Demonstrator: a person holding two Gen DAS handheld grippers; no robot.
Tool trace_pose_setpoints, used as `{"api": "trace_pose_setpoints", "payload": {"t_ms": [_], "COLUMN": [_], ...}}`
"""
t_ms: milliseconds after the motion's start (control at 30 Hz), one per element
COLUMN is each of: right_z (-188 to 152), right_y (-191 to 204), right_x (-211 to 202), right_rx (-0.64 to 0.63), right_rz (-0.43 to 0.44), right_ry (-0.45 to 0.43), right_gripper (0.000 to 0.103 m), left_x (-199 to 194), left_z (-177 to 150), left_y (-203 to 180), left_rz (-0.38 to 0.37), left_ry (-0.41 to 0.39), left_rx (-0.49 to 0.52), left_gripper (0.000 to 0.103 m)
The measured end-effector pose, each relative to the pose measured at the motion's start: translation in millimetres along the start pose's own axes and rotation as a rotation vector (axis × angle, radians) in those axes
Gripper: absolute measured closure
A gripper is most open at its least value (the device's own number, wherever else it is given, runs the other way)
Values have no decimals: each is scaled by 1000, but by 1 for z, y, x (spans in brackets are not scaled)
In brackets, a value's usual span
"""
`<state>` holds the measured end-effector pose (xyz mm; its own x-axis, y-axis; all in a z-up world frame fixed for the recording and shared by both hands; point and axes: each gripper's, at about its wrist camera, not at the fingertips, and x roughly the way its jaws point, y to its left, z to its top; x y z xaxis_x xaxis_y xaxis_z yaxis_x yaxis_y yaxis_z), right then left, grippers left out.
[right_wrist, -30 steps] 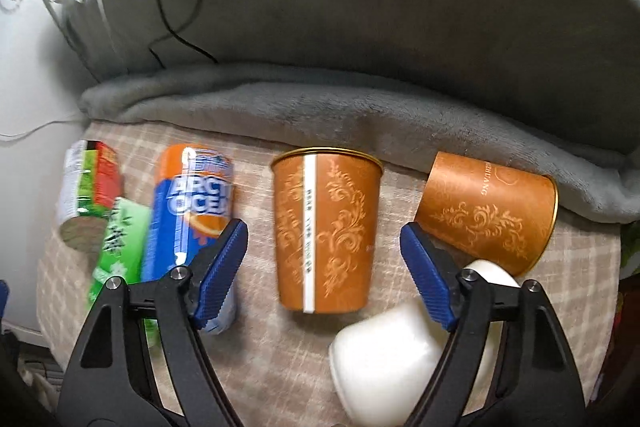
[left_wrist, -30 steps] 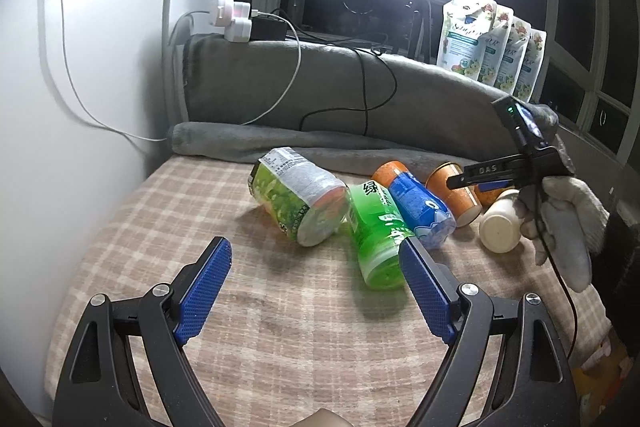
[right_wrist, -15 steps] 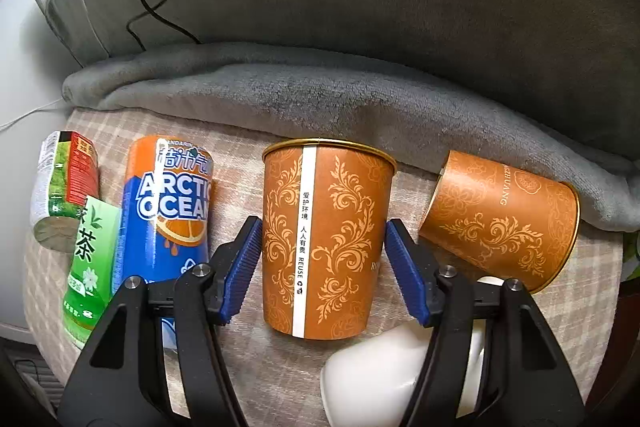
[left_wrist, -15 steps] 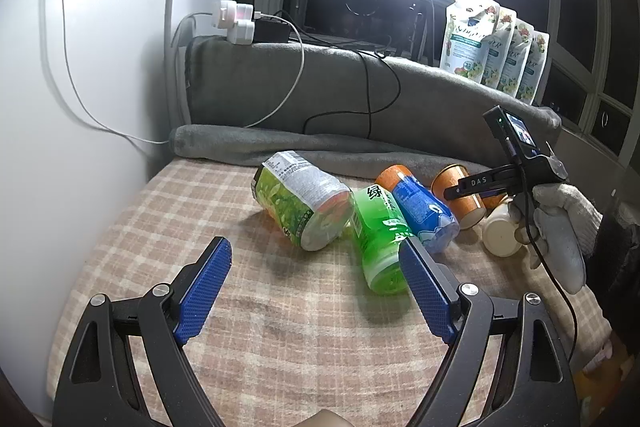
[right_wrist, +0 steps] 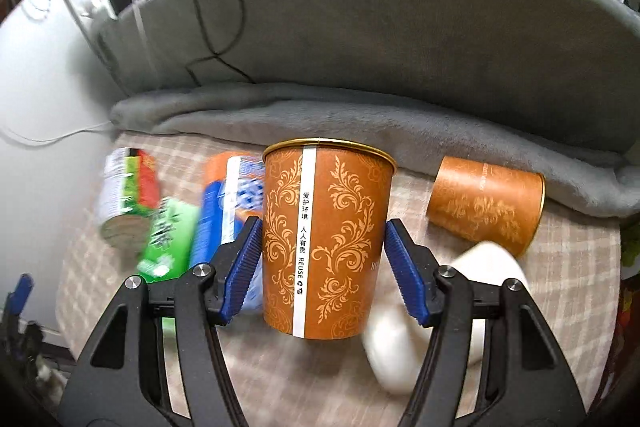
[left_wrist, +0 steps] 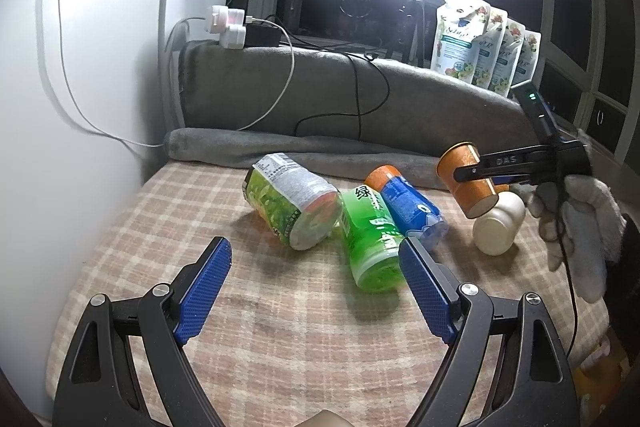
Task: Flip cup upright
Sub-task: 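Lift the orange cup with the right tool toward the left tool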
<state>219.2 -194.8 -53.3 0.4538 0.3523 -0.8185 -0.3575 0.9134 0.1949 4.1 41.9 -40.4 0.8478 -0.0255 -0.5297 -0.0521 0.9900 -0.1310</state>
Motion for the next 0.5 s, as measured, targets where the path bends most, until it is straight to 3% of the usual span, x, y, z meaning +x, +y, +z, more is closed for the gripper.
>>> {"api": "trace_pose_setpoints", "payload": {"t_ms": [500], "right_z": [-89], "right_y": [19], "right_x": [-45], "right_rx": [71], "right_rz": [173], "right_ry": [40], "right_gripper": [38], "left_x": [4], "left_z": [-2], "left_y": [-18], "left_rz": [-80], "left_ry": [43], "left_rx": [1], "left_gripper": [18]}}
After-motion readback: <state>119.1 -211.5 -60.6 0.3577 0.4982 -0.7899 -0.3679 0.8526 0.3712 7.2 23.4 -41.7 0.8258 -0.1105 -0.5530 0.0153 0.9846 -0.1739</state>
